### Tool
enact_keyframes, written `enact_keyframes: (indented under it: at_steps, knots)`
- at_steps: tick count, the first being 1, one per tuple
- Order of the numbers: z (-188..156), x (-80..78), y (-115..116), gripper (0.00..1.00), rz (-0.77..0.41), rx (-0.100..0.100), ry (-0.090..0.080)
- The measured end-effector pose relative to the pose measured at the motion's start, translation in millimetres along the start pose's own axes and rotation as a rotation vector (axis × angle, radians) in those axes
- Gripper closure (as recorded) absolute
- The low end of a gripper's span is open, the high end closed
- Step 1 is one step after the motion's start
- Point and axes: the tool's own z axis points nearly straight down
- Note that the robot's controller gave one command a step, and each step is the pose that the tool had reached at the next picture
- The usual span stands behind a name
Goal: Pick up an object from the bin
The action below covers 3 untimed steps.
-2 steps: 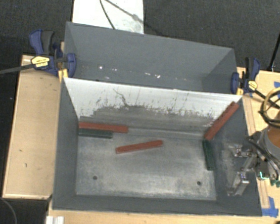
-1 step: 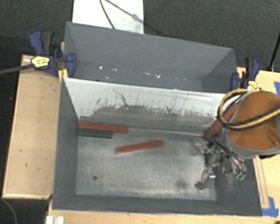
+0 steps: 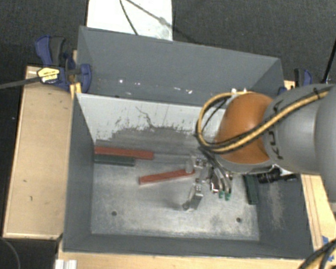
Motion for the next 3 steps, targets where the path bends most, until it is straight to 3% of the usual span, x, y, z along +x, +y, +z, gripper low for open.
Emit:
enact_keyframes:
  at_steps: [1, 2, 3]
  knots:
    - [23, -5.2, 65, 0.00, -0.188, 0.001, -0.001]
    - [22, -6.0, 63, 1.00, -0.188, 0.004, -0.002]
    - [-135, -1.3, 60, 1.00, -0.215, 0.003, -0.007]
